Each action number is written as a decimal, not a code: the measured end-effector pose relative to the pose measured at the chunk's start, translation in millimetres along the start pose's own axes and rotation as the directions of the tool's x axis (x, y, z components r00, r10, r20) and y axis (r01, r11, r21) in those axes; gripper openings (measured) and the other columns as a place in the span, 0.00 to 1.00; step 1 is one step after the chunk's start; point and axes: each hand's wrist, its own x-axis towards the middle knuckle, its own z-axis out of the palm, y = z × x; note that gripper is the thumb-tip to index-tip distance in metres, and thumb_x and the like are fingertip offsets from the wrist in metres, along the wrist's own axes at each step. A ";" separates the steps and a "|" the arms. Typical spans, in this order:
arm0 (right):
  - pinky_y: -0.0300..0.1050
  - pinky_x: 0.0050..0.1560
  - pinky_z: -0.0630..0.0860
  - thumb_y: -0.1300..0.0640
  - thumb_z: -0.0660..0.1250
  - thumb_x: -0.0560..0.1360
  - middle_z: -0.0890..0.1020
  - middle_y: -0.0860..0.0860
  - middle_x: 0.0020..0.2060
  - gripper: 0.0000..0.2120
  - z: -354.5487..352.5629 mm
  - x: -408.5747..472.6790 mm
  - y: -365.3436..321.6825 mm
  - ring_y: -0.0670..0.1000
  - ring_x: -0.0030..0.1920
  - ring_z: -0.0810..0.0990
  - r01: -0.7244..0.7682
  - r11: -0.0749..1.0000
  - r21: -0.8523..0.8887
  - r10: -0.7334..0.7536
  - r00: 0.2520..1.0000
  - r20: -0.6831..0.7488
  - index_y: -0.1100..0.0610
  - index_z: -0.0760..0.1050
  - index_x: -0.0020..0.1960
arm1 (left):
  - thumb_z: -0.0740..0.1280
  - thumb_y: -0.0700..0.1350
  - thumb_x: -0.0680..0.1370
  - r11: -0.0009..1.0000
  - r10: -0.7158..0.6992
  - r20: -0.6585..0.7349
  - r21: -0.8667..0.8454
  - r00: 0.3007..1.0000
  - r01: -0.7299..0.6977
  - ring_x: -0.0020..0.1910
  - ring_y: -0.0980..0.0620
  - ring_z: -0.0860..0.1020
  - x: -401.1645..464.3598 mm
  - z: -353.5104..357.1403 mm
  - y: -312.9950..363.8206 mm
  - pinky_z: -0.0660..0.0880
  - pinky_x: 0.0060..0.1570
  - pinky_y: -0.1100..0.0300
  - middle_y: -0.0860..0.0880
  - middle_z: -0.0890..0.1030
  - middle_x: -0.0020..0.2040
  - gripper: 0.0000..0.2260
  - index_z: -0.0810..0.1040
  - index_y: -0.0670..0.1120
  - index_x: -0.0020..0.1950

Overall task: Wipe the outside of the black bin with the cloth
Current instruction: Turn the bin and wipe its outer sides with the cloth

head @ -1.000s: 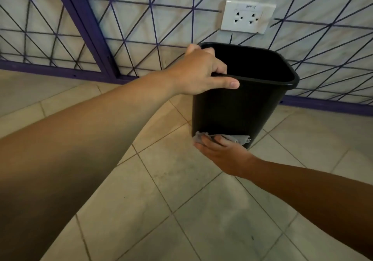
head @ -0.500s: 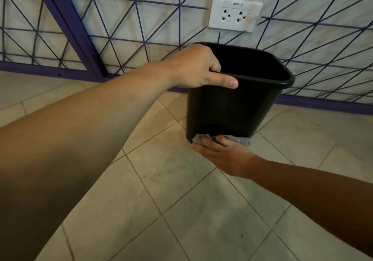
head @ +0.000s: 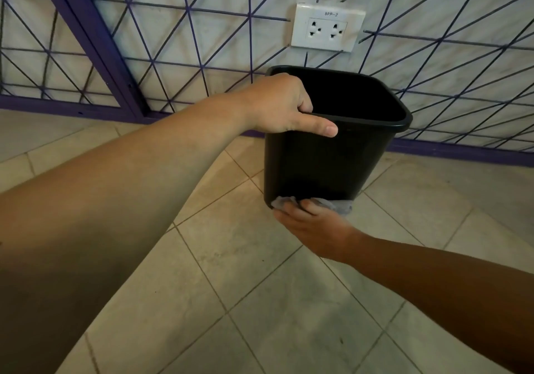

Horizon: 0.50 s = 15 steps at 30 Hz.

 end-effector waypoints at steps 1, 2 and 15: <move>0.53 0.77 0.71 0.50 0.75 0.76 0.68 0.58 0.81 0.34 5.7 -15.9 3.7 0.61 0.81 0.68 -0.034 0.998 0.049 0.034 0.999 0.007 0.58 0.71 0.79 | 0.65 0.69 0.68 1.000 -0.002 0.006 0.002 1.000 0.002 0.24 0.54 0.66 0.5 -0.2 0.8 0.64 0.29 0.62 0.51 0.65 0.24 0.30 0.72 0.41 0.29; 0.54 0.71 0.77 0.51 0.82 0.68 0.75 0.58 0.77 0.37 11.9 -33.2 8.7 0.61 0.76 0.75 -0.079 0.988 0.136 0.080 0.997 -0.003 0.58 0.77 0.75 | 0.65 0.69 0.68 1.000 -0.003 0.012 0.009 1.000 0.002 0.24 0.53 0.66 0.2 -1.3 1.0 0.64 0.29 0.62 0.51 0.66 0.24 0.30 0.73 0.40 0.30; 0.56 0.54 0.86 0.53 0.87 0.53 0.73 0.54 0.71 0.73 23.1 -132.6 -15.6 0.59 0.68 0.70 -0.371 0.798 0.475 0.441 0.897 -0.039 0.59 0.48 0.87 | 0.55 0.73 0.71 0.936 0.070 0.051 0.343 0.996 -0.083 0.30 0.52 0.74 -41.6 16.2 -16.3 0.67 0.32 0.59 0.49 0.76 0.31 0.29 0.79 0.49 0.37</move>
